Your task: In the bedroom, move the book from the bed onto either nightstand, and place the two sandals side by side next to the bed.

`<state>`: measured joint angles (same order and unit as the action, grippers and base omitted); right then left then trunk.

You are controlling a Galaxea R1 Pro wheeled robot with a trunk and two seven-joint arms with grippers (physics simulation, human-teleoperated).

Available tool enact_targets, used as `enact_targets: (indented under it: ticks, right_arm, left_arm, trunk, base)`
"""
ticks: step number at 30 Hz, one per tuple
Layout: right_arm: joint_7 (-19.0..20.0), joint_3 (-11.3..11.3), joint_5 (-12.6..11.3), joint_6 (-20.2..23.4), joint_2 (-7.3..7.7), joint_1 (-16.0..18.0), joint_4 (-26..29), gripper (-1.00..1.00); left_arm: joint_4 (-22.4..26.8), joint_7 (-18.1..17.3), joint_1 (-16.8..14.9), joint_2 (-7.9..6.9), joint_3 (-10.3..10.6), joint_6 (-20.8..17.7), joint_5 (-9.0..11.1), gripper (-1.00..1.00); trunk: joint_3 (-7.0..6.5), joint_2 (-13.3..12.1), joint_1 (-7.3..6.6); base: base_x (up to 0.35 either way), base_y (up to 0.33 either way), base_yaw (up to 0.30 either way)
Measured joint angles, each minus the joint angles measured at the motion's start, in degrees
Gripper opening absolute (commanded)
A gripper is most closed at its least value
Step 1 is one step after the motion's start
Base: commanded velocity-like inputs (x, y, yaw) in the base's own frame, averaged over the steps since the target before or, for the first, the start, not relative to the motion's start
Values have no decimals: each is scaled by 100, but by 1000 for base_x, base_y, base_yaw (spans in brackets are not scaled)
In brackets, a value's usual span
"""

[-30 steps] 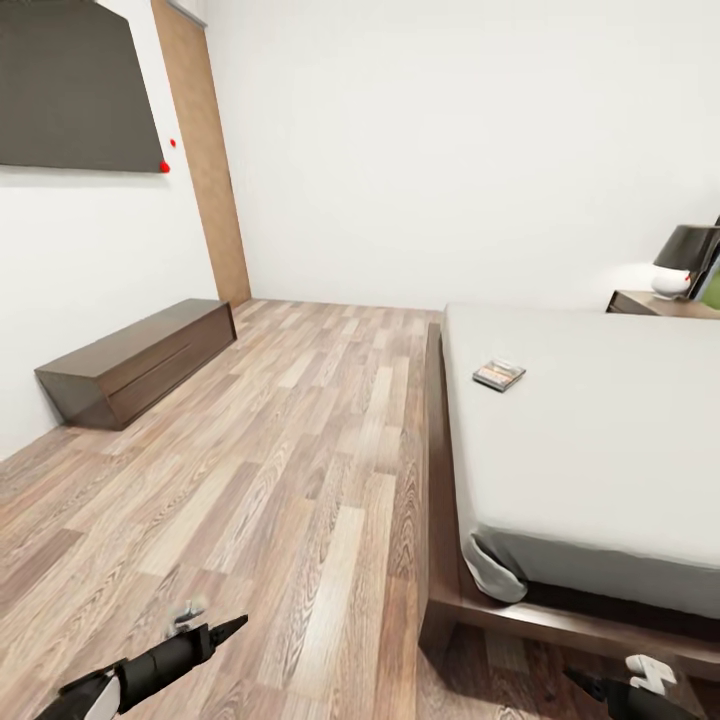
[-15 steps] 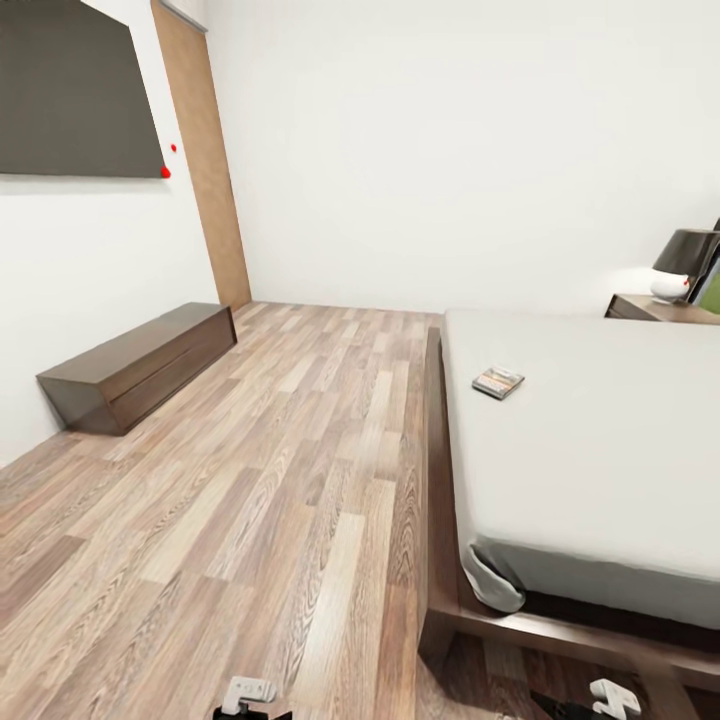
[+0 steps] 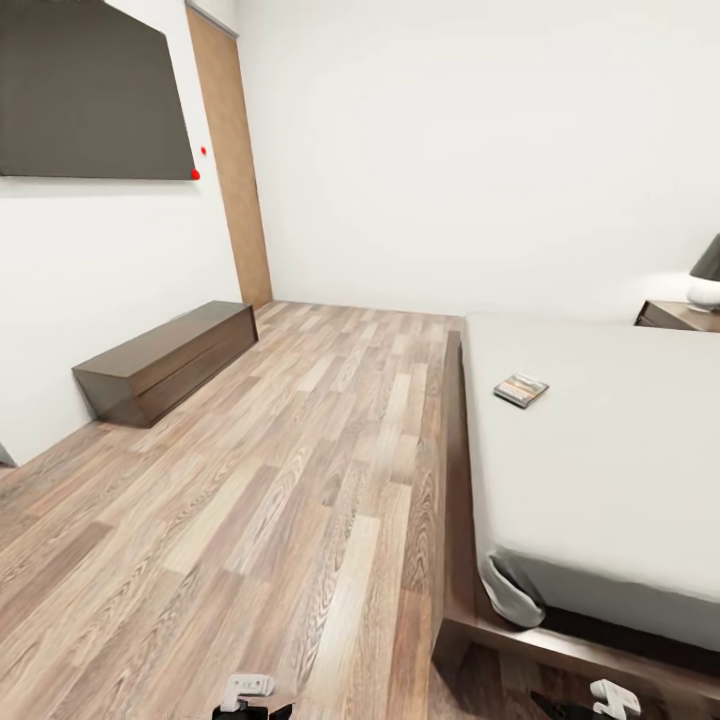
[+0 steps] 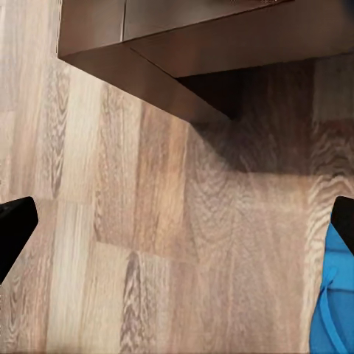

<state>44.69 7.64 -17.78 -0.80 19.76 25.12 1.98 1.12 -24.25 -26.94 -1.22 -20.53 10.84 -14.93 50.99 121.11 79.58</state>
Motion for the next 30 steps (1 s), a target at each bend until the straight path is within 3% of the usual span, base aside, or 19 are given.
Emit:
enact_targets:
  ticks: [30]
  right_arm:
    - [1,0,-1,0,0,-1,1,100]
  left_arm:
    - [-1,-16,-1,0,1,-1,-2,100]
  trunk:
    - [0,0,0]
  base:
    - [0,0,259]
